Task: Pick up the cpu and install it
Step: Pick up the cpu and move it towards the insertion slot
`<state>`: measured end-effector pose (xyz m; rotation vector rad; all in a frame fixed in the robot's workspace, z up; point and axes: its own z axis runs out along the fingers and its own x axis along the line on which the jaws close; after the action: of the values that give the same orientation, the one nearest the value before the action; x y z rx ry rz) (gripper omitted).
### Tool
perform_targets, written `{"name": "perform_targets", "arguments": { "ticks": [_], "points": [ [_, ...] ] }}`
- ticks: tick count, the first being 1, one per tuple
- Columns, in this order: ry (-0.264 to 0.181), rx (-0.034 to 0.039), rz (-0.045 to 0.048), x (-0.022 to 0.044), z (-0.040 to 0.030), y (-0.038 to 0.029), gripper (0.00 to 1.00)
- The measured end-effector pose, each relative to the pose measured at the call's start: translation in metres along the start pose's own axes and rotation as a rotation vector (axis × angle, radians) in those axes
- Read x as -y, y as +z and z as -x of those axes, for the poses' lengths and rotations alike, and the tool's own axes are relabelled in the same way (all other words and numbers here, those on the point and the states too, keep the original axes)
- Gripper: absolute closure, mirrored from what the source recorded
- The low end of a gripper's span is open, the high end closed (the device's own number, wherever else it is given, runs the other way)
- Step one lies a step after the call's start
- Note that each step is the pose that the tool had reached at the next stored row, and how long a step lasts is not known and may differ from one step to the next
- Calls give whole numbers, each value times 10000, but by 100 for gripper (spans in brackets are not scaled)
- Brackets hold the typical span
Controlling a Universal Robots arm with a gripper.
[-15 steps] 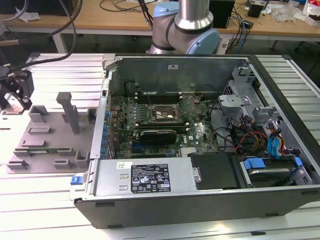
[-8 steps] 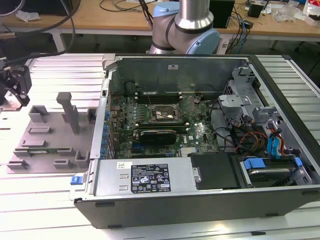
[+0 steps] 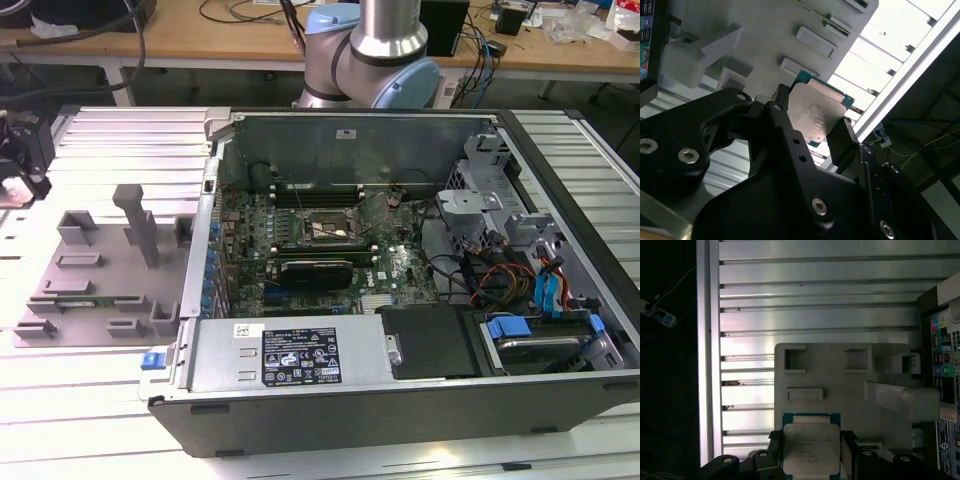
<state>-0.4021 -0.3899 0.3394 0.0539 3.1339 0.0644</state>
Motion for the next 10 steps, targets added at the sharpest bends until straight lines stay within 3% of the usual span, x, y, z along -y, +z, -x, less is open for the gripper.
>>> {"name": "perform_targets", "arguments": {
  "ticks": [10],
  "points": [
    [0, -1, 0, -13, 1, -252, 45]
  ]
}}
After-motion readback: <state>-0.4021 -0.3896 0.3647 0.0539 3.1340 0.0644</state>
